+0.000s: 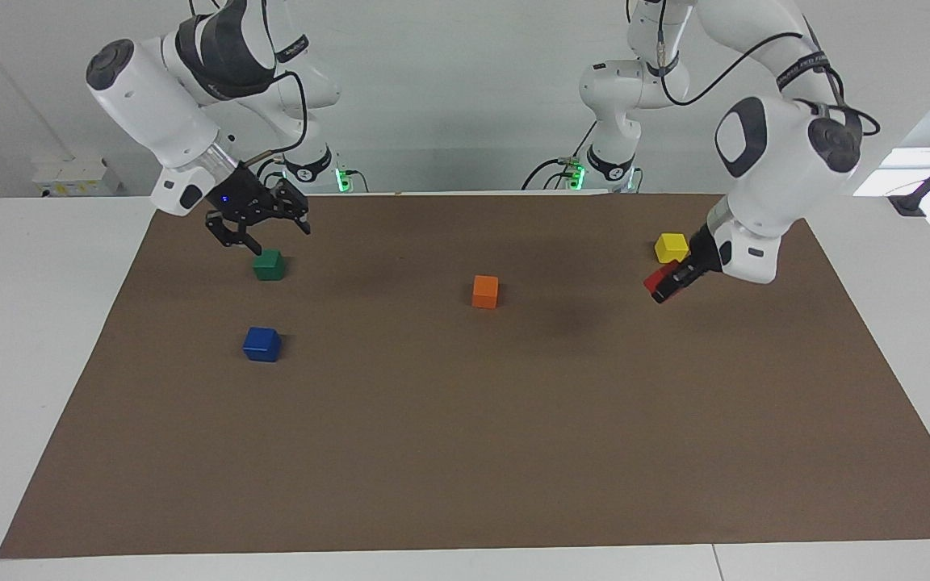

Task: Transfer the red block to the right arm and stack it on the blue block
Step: 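Carry the red cube to center while the right gripper approaches it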

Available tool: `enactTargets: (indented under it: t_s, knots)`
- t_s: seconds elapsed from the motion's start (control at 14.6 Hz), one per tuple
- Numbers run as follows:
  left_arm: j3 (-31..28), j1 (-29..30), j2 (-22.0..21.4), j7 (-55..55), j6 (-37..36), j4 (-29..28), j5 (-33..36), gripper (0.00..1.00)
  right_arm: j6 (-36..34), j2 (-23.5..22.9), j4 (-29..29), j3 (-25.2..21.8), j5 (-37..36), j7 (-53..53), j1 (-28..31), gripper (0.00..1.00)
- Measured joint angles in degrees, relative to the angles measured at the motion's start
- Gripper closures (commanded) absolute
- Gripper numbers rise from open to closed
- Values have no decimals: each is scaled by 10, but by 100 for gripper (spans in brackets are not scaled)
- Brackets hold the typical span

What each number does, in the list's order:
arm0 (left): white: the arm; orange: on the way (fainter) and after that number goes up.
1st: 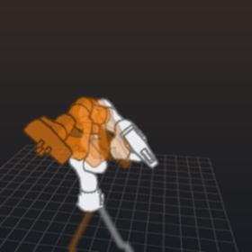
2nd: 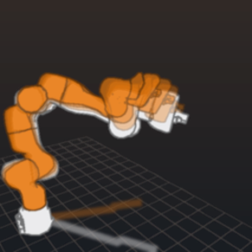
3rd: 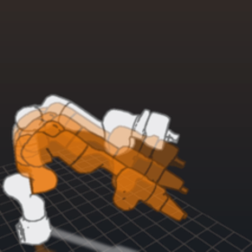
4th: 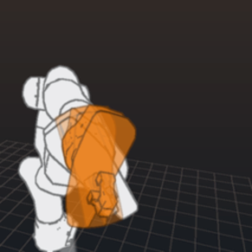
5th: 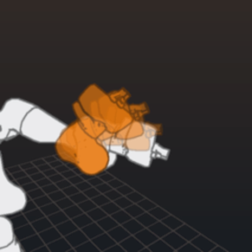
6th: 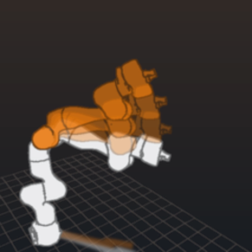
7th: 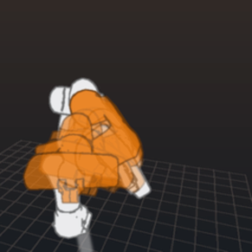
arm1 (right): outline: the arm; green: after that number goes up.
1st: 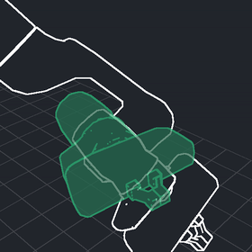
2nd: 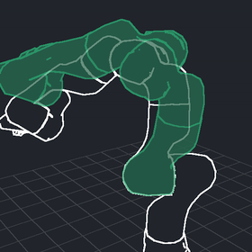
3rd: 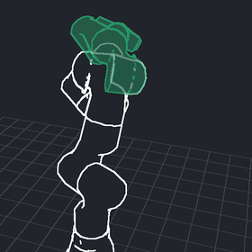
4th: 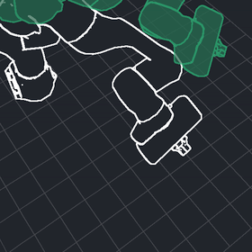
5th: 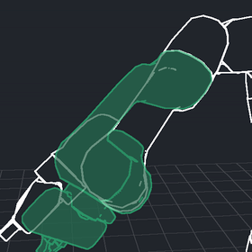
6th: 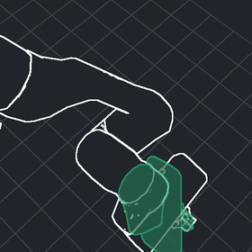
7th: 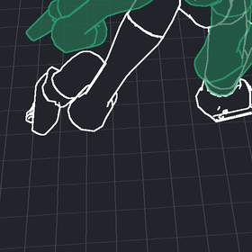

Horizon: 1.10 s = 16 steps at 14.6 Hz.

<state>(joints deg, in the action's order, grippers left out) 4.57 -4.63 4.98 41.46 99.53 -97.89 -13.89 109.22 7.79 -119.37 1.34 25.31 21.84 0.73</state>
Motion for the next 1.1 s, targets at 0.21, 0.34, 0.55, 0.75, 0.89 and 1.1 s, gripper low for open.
enactTargets:
  t_s: [0.21,0.34,0.55,0.75,0.89,1.1]
  knots:
    - [2,-36,-58,152,-50,9,-66,100,38,-69,-1,-3,137,83,3,0]
    - [9,-51,-78,258,-58,8,-117,100,25,-87,-1,-1,255,126,1,0]
    - [47,-56,-83,399,-58,9,-159,100,-6,-107,-21,-2,405,232,2,0]
    - [92,-57,-98,525,-44,9,-181,100,-79,-166,-51,-3,527,354,3,0]
    - [101,-57,-108,571,-23,8,-230,100,-138,-222,-53,-3,585,407,3,0]
    - [101,-57,-111,584,45,-5,-253,100,-253,-258,-52,-1,655,421,1,0]
